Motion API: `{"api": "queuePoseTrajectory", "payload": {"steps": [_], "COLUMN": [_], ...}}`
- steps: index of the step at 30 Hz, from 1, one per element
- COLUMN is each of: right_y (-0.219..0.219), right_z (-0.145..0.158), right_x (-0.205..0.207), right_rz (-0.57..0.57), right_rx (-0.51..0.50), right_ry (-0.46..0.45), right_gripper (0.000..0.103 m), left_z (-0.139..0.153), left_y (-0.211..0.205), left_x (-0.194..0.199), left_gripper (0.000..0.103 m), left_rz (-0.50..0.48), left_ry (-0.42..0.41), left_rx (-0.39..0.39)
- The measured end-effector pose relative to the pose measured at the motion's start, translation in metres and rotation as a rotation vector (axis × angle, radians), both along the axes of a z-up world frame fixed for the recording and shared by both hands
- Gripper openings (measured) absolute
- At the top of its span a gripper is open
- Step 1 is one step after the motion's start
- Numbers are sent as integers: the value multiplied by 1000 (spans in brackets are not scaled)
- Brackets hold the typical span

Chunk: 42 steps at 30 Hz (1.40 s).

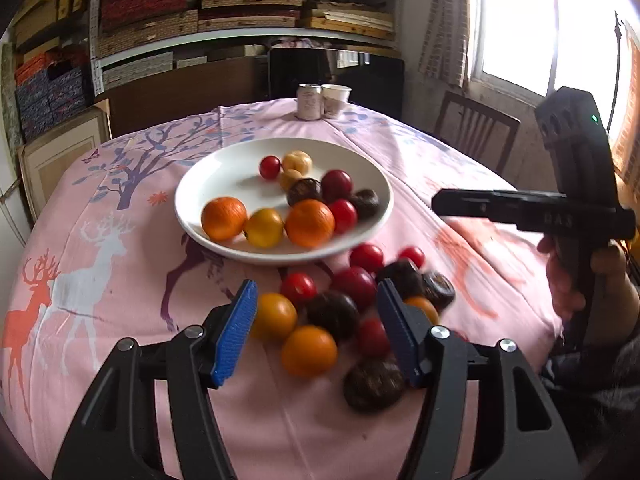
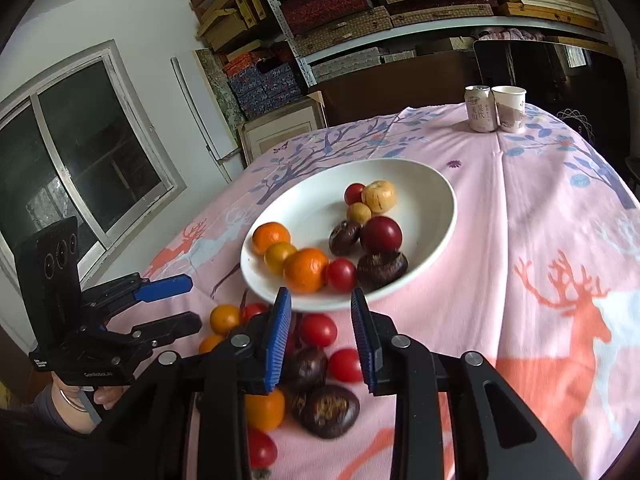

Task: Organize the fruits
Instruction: 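Grasp a dark mangosteen with the left tool while the right tool grasps another, then lower both mangosteens onto the white plate and open both tools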

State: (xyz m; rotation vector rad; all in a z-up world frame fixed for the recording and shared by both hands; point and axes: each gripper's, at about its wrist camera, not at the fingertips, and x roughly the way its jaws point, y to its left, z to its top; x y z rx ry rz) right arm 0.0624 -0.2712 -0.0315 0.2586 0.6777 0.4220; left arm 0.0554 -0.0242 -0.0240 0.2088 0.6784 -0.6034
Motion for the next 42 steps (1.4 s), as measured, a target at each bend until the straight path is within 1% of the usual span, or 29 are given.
{"api": "queuePoseTrajectory", "payload": {"steps": [2, 4, 6, 7, 10, 13, 15, 16, 18, 21, 23, 26, 28, 29, 31, 32, 35, 36, 37, 38, 42], "right_y": [-4, -7, -8, -8, -11, -12, -12, -12, -10, -2, 7, 24, 37, 42, 46, 48, 54, 54, 53, 52, 44], "right_z": [-5, -8, -11, -13, -18, -25, -31, -36, -42, -47, -46, -46, -49, -49, -46, -45, -44, -46, -48, -47, -42], "right_x": [-17, -30, -40, -43, -50, -56, -58, -57, -55, -50, -46, -37, -31, -29, -25, -22, -13, -9, -5, -6, -17], "right_rz": [-5, -8, -11, -17, -28, -32, -31, -27, -23, -10, -5, 0, 19, 18, 9, 4, 6, 8, 17, 11, -18], "right_rx": [-2, 1, 1, 2, 9, -4, -12, -11, -18, -40, -83, -176, -250, -277, -305, -313, -337, -330, -307, -291, -255], "right_ry": [9, 17, 22, 25, 40, 56, 75, 86, 104, 108, 96, 99, 114, 103, 93, 97, 118, 131, 152, 152, 120], "right_gripper": [33, 34, 34, 34, 34, 34, 34, 34, 34, 34, 34, 35, 38, 39, 47, 51, 52, 51, 48, 47, 46], "left_z": [-8, -17, -29, -34, -48, -53, -55, -57, -55, -50, -43, -34, -31, -31, -31, -31, -33, -33, -32, -32, -25], "left_y": [-2, -7, -12, -14, -15, -12, -8, -5, 1, 7, 13, 19, 20, 20, 19, 18, 16, 16, 16, 17, 23], "left_x": [-25, -42, -47, -46, -37, -37, -32, -30, -32, -42, -47, -53, -56, -56, -56, -55, -53, -53, -52, -52, -53], "left_gripper": [60, 60, 60, 60, 58, 57, 43, 41, 40, 40, 40, 40, 40, 40, 40, 40, 40, 40, 40, 40, 40], "left_rz": [-43, -64, -58, -47, -35, -43, -48, -40, -30, -16, -8, 1, 0, 1, 0, 1, 4, 7, 10, 13, 27], "left_ry": [-7, -12, -10, 5, 67, 71, 114, 131, 135, 105, 87, 65, 61, 62, 68, 71, 78, 77, 76, 75, 61], "left_rx": [32, 63, 91, 96, 68, 29, -15, -26, -53, -50, -57, -55, -57, -56, -57, -59, -61, -62, -64, -70, -89]}}
